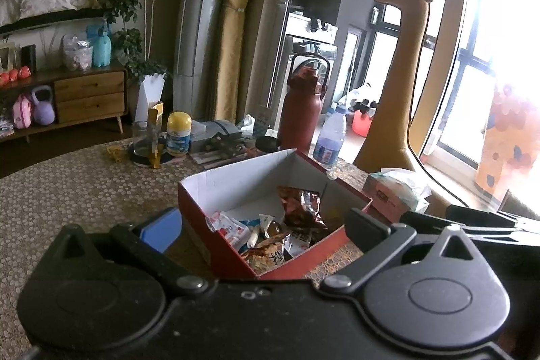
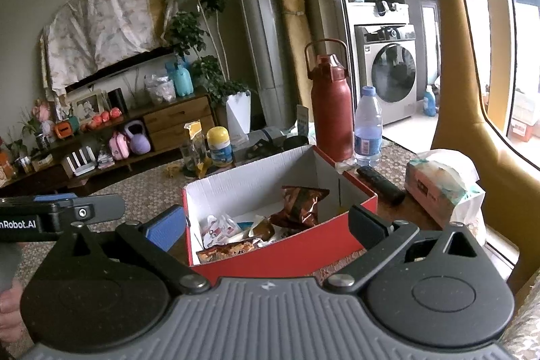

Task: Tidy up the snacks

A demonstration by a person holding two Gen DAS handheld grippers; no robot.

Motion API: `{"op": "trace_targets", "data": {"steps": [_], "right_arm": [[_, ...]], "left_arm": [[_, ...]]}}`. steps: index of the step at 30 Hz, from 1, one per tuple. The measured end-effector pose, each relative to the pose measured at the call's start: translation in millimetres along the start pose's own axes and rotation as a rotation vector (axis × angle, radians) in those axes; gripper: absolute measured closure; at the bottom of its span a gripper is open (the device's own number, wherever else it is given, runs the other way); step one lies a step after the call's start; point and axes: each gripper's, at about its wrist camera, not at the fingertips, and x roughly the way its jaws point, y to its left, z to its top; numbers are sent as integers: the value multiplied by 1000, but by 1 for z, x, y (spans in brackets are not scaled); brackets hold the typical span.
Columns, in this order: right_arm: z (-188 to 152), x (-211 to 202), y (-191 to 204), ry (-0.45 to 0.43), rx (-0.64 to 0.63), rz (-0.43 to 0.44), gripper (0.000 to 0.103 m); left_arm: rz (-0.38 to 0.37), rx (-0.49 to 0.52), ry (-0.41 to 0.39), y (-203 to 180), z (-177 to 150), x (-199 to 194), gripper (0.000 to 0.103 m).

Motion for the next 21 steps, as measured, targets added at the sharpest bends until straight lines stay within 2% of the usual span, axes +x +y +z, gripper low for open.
{"op": "trace_targets", "data": {"steps": [21], "right_arm": [[-5, -4, 5, 13, 1, 7, 0]], "left_arm": [[-26, -1, 12, -6, -6, -4, 0]]}}
